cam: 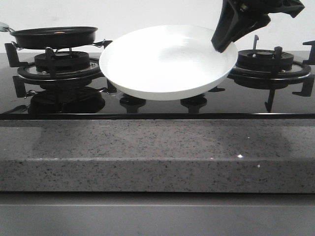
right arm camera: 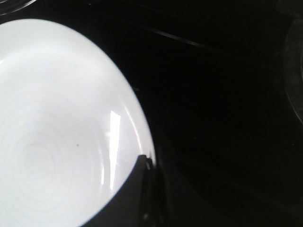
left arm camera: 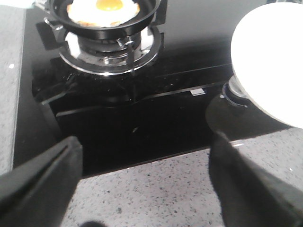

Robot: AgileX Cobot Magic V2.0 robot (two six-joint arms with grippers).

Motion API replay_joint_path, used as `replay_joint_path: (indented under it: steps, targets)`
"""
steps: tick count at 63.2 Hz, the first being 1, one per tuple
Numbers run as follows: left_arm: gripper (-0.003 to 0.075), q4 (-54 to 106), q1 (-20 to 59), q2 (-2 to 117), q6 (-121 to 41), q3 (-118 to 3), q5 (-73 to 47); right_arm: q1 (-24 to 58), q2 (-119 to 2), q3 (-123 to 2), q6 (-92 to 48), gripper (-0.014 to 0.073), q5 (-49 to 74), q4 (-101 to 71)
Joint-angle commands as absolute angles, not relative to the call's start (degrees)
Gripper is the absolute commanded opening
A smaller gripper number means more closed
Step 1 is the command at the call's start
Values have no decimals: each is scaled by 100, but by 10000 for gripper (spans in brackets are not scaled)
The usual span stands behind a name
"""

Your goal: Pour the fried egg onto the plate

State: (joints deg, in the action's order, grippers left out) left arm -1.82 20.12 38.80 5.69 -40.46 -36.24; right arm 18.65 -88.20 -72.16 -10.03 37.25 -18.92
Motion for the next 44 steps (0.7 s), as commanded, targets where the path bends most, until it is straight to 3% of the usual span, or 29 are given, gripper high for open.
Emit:
replay_joint_path:
  steps: [1, 17, 31, 44]
  targets:
    - [592, -239, 1802, 4091, 728, -4402, -3352, 1866, -8623, -7370, -1064, -117, 3391, -2044]
    - [587, 47, 493, 5293, 257, -5426, -3968, 1866, -8623, -7370, -1064, -117, 3391, -2044]
    - [587, 2633, -1165, 6474, -1749, -6331, -4276, 1866, -8623, -7370, -1064, -117, 3391, -2044]
    - [587, 4837, -2188, 7603, -2925, -6955, -4670, 1866, -8623, -7370, -1064, -117, 3391, -2044]
